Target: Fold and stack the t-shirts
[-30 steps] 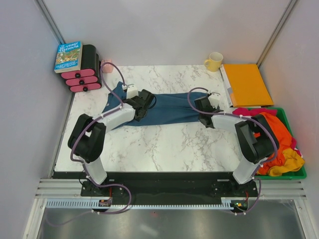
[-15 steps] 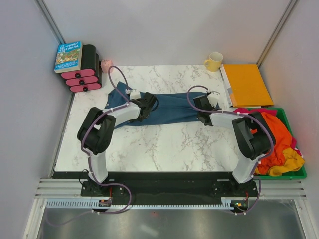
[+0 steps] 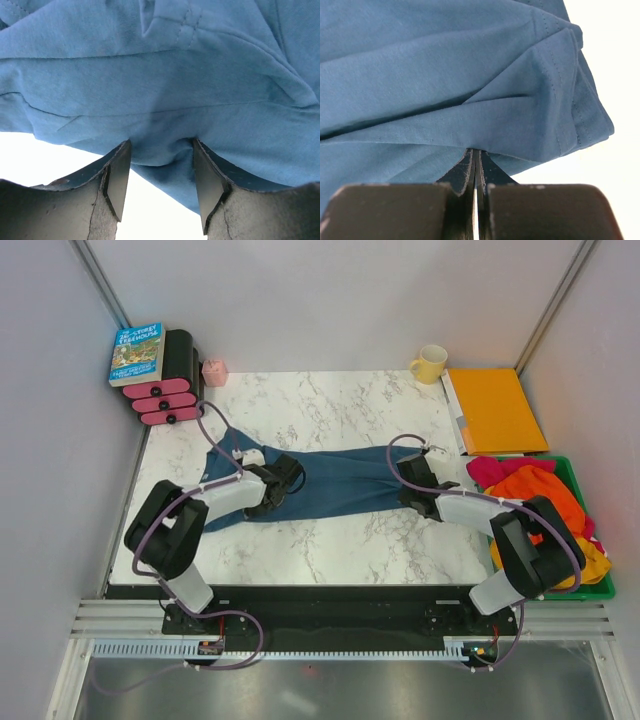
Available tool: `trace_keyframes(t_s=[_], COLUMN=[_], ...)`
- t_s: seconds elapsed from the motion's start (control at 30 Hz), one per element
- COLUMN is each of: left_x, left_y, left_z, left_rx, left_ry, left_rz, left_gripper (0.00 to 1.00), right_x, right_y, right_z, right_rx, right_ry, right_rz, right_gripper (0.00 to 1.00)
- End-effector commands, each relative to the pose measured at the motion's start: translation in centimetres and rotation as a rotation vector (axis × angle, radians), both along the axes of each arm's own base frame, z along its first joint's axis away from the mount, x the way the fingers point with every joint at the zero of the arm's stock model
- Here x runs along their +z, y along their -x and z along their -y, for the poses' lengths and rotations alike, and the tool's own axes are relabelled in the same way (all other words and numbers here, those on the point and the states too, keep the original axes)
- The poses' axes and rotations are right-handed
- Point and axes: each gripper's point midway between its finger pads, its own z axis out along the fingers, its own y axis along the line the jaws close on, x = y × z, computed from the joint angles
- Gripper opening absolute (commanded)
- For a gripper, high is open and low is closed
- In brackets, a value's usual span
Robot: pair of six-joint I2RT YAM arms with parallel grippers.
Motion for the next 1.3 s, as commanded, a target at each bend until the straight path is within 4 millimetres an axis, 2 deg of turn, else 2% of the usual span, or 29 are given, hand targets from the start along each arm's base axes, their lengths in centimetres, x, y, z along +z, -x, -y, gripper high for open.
trace_keyframes(t_s=[0.0,0.17,0.23,0.27,0.33,0.4,0.43,0.47,0.53,0.57,0.6,0.67,0.7,0.77,0.8,0.87,0.9,0.93,0.97,1.0,1.03,1.07,1.13,1.17,1.23,1.27], left_x=[1.4,3.2,4.0,4.4,5.6,7.0,7.3,7.5,7.9,7.3,7.3,8.1,8.5,9.8,10.2,11.3,11.8,12.3,13.5,14.1,15.3,15.8,16.5,16.9,17.3,17.4], left_y=[3.0,3.5,2.9,2.6,2.1,2.0,2.0,2.2,2.6,3.3,3.6,4.1,4.1,3.8,3.7,3.3,3.1,3.0,2.6,2.4,2.1,1.9,1.8,1.7,1.7,1.8], left_z=[-1.9,-2.6,-2.7,-2.7,-2.1,-1.3,-1.0,-0.6,0.4,0.6,1.1,1.3,1.1,0.2,-0.2,-0.8,-1.0,-1.3,-2.0,-2.4,-2.7,-3.7,-4.5,-5.9,-7.1,-8.4], left_rx=[0.068,0.071,0.073,0.077,0.09,0.087,0.103,0.104,0.088,0.072,0.052,0.03,0.027,0.026,0.034,0.063,0.076,0.093,0.116,0.129,0.144,0.177,0.193,0.235,0.251,0.272], left_ry=[-0.024,-0.031,-0.041,-0.045,-0.018,0.016,0.042,0.07,0.136,0.15,0.166,0.186,0.185,0.152,0.14,0.131,0.131,0.126,0.113,0.108,0.124,0.13,0.151,0.152,0.134,0.111], left_rz=[0.003,0.038,0.064,0.077,0.12,0.184,0.21,0.222,0.253,0.238,0.248,0.286,0.305,0.355,0.365,0.386,0.397,0.407,0.425,0.433,0.454,0.461,0.458,0.469,0.466,0.459], left_gripper=[0.6,0.65,0.7,0.74,0.79,0.82,0.82,0.82,0.79,0.79,0.78,0.77,0.77,0.77,0.77,0.77,0.77,0.77,0.77,0.77,0.77,0.77,0.76,0.76,0.76,0.76], right_x=[-1.8,-1.0,0.1,1.0,4.5,8.6,9.8,12.1,12.4,13.8,12.8,13.1,12.4,12.5,11.0,11.1,9.4,10.1,8.6,8.5,9.5,8.8,9.9,9.1,9.7,9.1], right_y=[4.9,6.8,6.7,6.1,4.5,2.5,2.0,1.0,0.5,-0.3,-0.7,-1.2,-1.5,-2.1,-2.1,-2.5,-2.3,-3.0,-3.0,-2.8,-3.1,-2.9,-2.3,-1.7,-1.7,-1.1], right_z=[0.2,-1.0,-1.7,-2.1,-3.1,-5.2,-6.5,-8.0,-10.7,-11.9,-12.8,-14.7,-15.9,-17.4,-18.5,-20.4,-21.6,-22.9,-23.9,-25.0,-26.3,-27.2,-29.7,-30.7,-32.2,-33.1], right_rx=[0.026,0.067,0.084,0.097,0.124,0.211,0.264,0.317,0.461,0.492,0.529,0.603,0.63,0.664,0.688,0.734,0.763,0.786,0.814,0.838,0.863,0.887,0.936,0.971,0.996,1.028], right_ry=[0.012,0.005,0.0,0.003,-0.003,-0.03,-0.049,-0.071,-0.062,-0.065,-0.051,-0.037,-0.031,-0.032,-0.023,-0.022,-0.007,-0.011,-0.004,0.0,0.003,0.012,0.018,0.05,0.064,0.09], right_rz=[-0.128,-0.105,-0.067,-0.031,0.094,0.204,0.228,0.273,0.263,0.29,0.264,0.282,0.281,0.294,0.263,0.277,0.243,0.265,0.236,0.239,0.269,0.262,0.298,0.297,0.325,0.327], right_gripper=[0.0,0.0,0.0,0.03,0.06,0.15,0.19,0.26,0.31,0.35,0.37,0.38,0.38,0.38,0.38,0.38,0.38,0.38,0.38,0.38,0.38,0.38,0.39,0.39,0.39,0.4])
